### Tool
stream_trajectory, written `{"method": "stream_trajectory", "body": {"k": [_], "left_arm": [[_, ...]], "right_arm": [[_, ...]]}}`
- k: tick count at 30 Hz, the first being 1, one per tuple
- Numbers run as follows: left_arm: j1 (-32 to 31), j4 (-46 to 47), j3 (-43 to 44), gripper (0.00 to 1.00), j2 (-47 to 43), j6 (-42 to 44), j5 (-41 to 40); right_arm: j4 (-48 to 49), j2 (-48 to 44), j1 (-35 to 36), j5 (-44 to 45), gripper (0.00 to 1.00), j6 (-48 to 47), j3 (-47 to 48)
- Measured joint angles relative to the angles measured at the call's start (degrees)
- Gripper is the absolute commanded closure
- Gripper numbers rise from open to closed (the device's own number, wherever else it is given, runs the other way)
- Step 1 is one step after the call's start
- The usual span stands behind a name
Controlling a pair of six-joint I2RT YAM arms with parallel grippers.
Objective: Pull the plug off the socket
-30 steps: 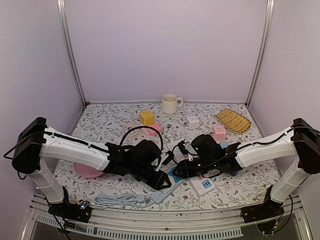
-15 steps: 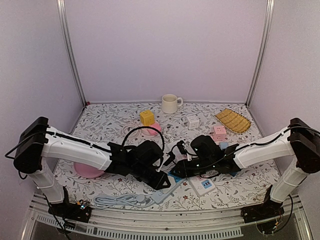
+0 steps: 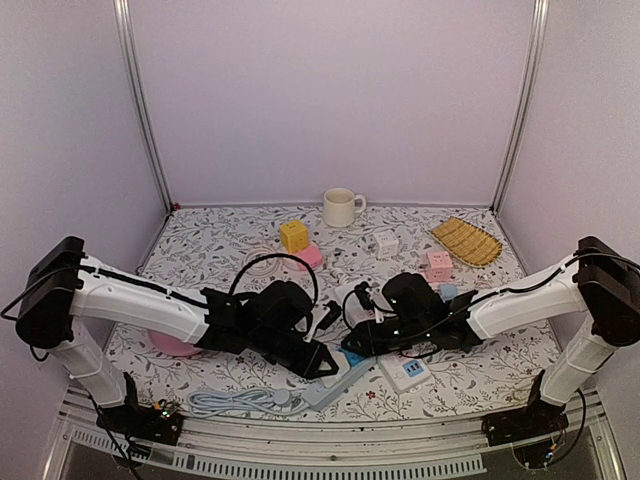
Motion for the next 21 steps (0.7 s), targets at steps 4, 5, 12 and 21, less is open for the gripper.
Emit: {"method": "stream_trajectory", "body": {"k": [4,5,12,21], "left_arm": [[0.5,1.6,-1.3,1.0,-0.6,-1.0,2.2],[0.7,2.0,-1.5,1.0,-0.6,-1.2,2.6],[1.1,1.9,-1.5,1.0,-0.6,-1.6,2.5],[0.4,-0.2,-1.1,1.0,-2.4,-1.2,-5.7]], "right_arm": [[0.3,0.4,0.0,0.2,0.72,0.0,-0.3],[0.3,0.4,0.0,0.2,0.72,0.0,-0.3],[0.6,0.2,0.0,1.3,0.72,-0.2,-0.6],[-7.2,-8.0,-0.7,3.4,0.36,-1.6,0.0]]}}
